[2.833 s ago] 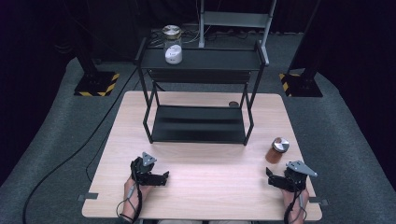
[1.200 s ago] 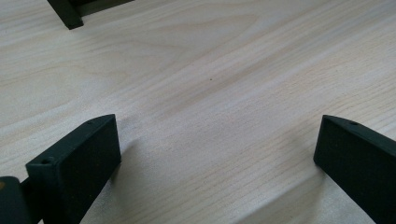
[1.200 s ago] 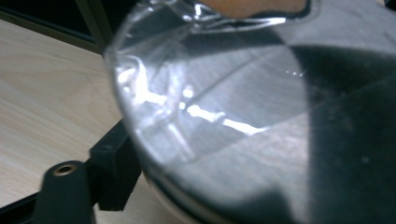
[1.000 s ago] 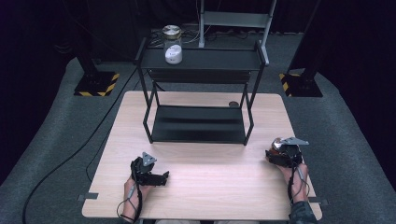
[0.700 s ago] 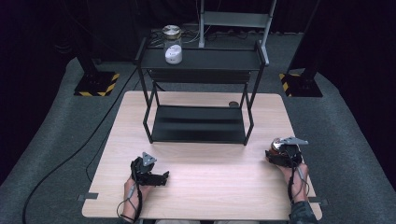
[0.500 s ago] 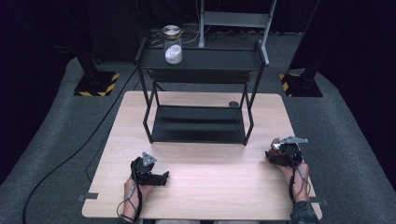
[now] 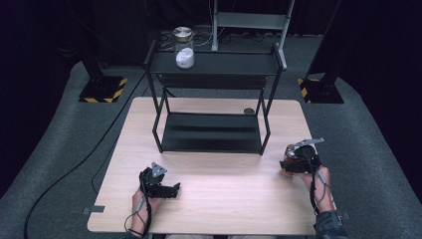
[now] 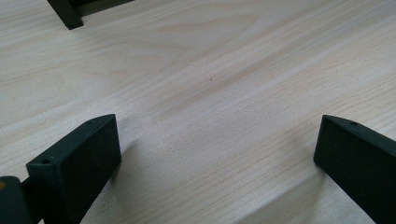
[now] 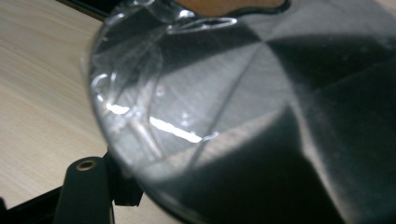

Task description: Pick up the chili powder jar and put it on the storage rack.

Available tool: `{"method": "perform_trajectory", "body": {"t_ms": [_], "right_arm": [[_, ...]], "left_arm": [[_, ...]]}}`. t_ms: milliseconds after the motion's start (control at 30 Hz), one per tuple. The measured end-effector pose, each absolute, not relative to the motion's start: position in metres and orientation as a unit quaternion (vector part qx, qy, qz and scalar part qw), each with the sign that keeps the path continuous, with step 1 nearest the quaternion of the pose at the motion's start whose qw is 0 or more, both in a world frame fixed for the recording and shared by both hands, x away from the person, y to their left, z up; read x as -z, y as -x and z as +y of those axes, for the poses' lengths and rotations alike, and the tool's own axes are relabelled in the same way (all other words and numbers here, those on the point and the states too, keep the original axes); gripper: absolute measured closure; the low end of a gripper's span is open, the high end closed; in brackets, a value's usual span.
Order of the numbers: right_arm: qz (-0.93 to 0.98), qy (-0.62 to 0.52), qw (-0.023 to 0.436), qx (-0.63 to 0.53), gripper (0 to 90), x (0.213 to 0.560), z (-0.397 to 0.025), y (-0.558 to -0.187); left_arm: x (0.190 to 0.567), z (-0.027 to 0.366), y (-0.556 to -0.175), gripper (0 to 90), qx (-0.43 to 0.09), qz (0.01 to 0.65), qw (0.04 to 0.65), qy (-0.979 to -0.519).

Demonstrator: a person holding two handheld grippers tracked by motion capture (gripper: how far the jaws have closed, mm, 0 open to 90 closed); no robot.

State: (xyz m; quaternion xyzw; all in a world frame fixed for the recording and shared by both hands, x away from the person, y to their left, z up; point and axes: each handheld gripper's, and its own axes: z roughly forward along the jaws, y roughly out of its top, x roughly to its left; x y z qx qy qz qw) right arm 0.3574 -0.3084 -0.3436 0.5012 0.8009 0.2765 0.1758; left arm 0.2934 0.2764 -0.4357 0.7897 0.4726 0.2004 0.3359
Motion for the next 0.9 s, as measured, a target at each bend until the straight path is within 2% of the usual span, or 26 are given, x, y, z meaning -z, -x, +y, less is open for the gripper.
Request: {"method": "perform_trajectory", "body": {"t_ms": [433, 900], "right_arm": [[0.834, -0.480, 0.146, -0.231, 30.5, 0.310, -0.279, -0.380], [0.868, -0.445, 0.110, -0.190, 30.5, 0.293, -0.245, -0.408]], "left_arm": [[0.436, 0.276, -0.293, 0.2, -0.200, 0.473, 0.336, -0.790], [0.436, 0.276, -0.293, 0.2, -0.200, 0.473, 0.336, -0.790]]}}
